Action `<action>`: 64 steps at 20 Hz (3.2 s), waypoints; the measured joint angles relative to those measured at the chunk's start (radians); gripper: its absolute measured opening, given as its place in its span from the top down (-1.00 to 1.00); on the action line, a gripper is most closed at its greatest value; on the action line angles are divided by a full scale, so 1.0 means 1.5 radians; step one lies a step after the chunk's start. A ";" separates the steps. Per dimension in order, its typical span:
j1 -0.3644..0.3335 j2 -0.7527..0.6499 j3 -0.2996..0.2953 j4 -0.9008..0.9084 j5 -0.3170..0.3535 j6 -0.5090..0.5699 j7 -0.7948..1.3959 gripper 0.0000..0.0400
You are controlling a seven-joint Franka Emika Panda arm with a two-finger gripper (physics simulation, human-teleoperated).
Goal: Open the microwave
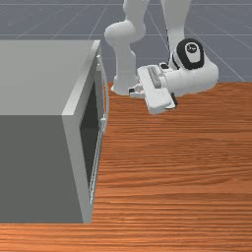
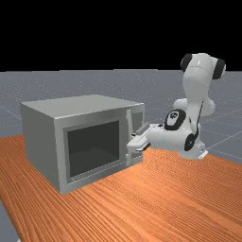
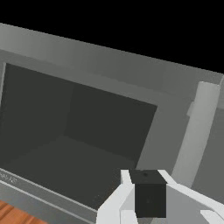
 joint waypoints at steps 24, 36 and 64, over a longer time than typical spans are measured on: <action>0.057 0.025 -0.049 -0.026 0.105 -0.152 0.000 -0.96; 0.083 0.074 -0.072 -0.018 0.131 -0.138 0.000 -1.00; 0.085 0.160 -0.182 -0.012 0.172 -0.043 0.000 -1.00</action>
